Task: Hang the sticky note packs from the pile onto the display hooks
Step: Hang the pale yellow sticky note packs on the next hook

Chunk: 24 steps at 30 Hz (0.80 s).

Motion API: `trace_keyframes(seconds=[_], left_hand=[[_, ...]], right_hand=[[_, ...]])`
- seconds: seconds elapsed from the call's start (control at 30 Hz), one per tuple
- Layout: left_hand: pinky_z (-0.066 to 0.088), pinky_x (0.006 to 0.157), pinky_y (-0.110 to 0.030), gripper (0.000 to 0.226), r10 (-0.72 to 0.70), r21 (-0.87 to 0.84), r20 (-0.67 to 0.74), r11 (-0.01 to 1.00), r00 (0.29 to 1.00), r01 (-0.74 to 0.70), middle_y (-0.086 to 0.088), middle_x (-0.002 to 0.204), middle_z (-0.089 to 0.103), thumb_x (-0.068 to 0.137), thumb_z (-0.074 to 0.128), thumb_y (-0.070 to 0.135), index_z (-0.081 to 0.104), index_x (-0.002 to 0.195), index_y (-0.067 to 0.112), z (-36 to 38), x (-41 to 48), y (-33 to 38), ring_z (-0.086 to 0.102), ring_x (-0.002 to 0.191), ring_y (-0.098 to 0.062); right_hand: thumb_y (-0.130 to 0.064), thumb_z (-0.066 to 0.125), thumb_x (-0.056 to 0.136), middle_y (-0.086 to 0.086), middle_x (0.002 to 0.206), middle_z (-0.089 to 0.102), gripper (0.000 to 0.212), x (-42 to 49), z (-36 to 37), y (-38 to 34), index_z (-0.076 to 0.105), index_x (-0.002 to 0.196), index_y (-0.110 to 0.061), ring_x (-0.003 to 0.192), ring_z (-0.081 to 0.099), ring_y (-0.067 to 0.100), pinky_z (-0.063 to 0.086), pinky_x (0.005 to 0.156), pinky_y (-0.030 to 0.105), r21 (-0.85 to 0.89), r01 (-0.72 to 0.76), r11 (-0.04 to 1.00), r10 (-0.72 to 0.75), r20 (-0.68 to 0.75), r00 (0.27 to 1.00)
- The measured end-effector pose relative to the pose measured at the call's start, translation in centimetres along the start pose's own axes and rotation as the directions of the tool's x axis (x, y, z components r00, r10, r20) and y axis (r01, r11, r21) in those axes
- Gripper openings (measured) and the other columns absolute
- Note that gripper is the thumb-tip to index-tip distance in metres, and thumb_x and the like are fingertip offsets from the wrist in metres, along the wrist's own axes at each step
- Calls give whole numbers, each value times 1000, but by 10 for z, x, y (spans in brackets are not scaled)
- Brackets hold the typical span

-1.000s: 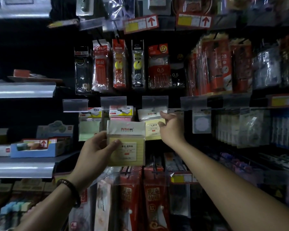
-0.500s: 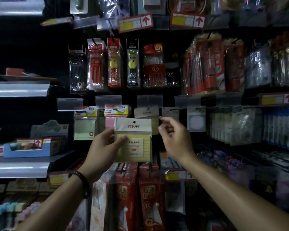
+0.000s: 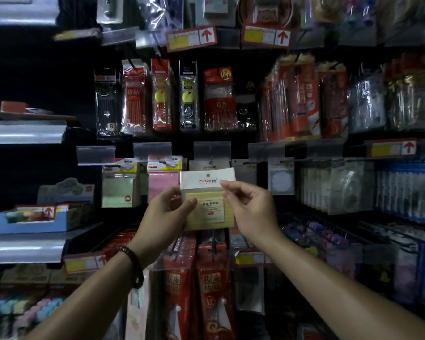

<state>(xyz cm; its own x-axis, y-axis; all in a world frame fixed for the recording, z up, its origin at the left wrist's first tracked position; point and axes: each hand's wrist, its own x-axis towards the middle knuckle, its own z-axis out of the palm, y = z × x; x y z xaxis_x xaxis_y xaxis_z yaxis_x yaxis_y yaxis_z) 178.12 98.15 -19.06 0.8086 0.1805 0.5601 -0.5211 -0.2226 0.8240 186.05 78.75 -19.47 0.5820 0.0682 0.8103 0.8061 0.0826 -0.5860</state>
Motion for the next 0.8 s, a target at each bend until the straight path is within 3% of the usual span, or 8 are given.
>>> trace_keyframes(seconds=[0.2,0.3,0.37,0.5,0.67,0.8], left_hand=[[62,78,-31,39,100,380,-92,923,991,-58,5,110,75,98,77,30,55,130,31,-17,1,-1,75,97,-14],[57,76,-21,29,187,595,-15,791,982,-141,12,105,73,97,77,31,61,122,30,-25,-1,0,72,92,-6],[57,75,-23,18,241,706,51,678,969,-206,16,99,73,96,77,32,67,111,32,-29,-2,1,70,88,-2],[62,81,-35,15,236,762,113,603,965,-236,19,95,71,94,76,35,70,107,33,-34,-5,-3,68,89,-1],[59,79,-25,23,227,745,117,623,967,-237,16,100,71,94,77,40,68,114,34,-33,-7,-8,68,90,-1],[55,77,-19,21,218,741,131,626,967,-242,17,102,70,95,76,40,67,114,34,-32,-7,-11,67,92,0]], right_hand=[[-7,71,101,-10,116,80,24,16,1,8,82,118,-19,113,73,3,64,95,37,-2,73,997,-72,-129,989],[-7,71,101,-10,116,80,23,23,5,11,82,118,-20,113,73,4,65,94,38,5,93,996,-91,-166,982],[-7,72,100,-12,115,80,23,28,8,13,82,117,-20,112,74,3,64,96,39,1,95,995,-94,-174,980],[-7,72,100,-11,115,79,23,37,14,16,81,116,-20,110,74,4,65,92,36,-12,72,997,-73,-179,981],[-9,74,99,-11,111,80,20,42,19,21,82,116,-15,104,75,3,64,87,27,-66,47,997,-58,-189,980],[-12,72,101,-14,109,79,19,51,19,26,82,115,-20,101,73,0,60,82,17,-107,-41,993,23,-162,987]])
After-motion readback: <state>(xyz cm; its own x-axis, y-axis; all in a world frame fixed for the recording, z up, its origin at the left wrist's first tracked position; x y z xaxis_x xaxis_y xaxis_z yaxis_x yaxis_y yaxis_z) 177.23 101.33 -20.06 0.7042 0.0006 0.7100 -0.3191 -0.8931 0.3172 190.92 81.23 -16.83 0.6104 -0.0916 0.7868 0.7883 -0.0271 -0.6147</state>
